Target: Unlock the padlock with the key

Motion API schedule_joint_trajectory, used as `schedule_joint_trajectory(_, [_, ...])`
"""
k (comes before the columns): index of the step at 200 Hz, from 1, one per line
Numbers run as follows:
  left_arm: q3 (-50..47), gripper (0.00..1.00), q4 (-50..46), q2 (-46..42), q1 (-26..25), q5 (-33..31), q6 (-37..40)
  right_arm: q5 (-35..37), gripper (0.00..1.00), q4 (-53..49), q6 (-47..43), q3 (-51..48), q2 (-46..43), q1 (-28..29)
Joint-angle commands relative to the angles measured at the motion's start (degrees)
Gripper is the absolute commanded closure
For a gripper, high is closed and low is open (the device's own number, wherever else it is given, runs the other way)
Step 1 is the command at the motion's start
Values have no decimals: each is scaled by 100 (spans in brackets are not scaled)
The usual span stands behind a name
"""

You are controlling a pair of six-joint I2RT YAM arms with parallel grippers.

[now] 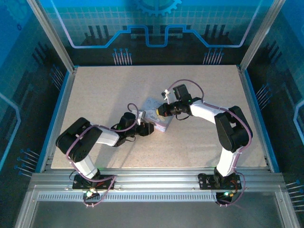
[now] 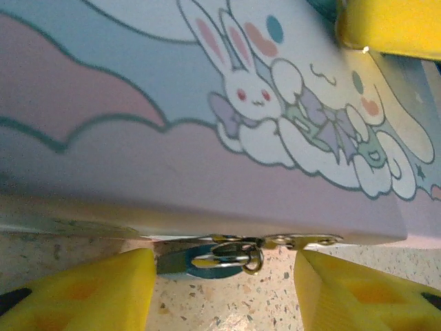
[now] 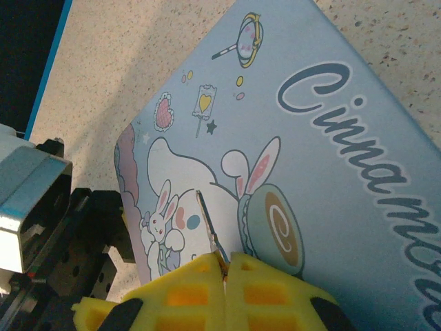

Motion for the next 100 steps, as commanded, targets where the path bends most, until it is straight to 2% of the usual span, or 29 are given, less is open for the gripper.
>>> schedule_joint_trajectory(1, [135,45,72,98,-57,162,134,197,100,-357,-84,-184,146,74])
schedule_joint_trajectory(100, [301,52,127,370,-252,-54,-98,241,100,-363,-46,-219,113,74])
